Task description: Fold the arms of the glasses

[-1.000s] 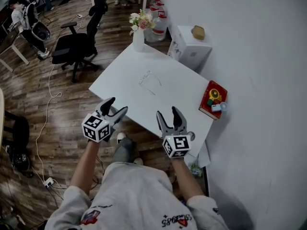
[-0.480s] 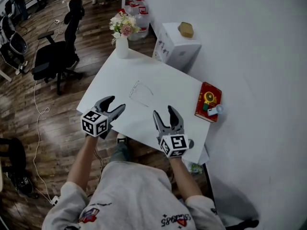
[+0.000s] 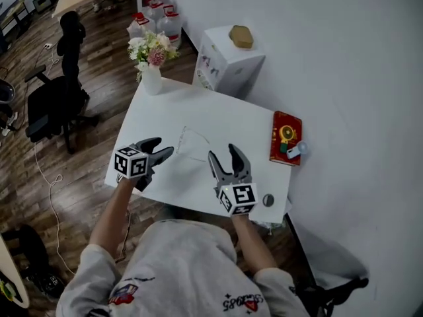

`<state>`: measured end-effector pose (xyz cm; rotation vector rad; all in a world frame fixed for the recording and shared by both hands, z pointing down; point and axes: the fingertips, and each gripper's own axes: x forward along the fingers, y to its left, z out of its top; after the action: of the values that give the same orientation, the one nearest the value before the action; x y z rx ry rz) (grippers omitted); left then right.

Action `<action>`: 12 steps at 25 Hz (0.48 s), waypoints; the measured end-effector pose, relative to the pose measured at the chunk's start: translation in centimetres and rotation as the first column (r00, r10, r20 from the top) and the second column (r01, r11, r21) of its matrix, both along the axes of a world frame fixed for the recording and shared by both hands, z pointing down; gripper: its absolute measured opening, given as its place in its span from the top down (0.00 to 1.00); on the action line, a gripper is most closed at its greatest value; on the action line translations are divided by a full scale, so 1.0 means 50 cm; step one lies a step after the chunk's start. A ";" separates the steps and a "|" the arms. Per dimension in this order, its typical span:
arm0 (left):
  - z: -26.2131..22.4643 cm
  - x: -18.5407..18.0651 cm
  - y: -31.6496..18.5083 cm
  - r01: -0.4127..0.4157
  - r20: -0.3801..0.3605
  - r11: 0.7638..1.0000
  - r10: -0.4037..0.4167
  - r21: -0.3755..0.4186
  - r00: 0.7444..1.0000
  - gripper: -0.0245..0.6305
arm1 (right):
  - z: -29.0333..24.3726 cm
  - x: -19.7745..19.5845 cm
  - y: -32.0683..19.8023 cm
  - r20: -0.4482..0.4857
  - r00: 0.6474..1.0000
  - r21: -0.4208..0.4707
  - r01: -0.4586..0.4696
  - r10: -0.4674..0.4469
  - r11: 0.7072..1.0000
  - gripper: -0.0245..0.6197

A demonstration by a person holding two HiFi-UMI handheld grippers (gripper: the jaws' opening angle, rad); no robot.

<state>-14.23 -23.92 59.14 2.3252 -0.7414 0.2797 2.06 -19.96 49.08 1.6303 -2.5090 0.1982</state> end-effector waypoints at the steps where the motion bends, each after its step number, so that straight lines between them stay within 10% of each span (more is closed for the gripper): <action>1: 0.012 -0.002 -0.017 -0.005 -0.029 0.999 0.004 -0.042 1.000 0.54 | 0.002 -0.003 -0.010 -0.002 1.000 -0.004 -0.010 0.010 1.000 0.57; 12: 0.129 0.030 -0.110 -0.038 -0.173 0.944 -0.021 -0.326 0.985 0.54 | 0.054 0.030 -0.081 -0.015 0.998 -0.076 -0.055 0.054 0.996 0.58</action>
<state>-12.73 -29.40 65.58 2.0056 -0.5512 0.1843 3.57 -23.99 51.77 1.6657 -2.4181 0.2857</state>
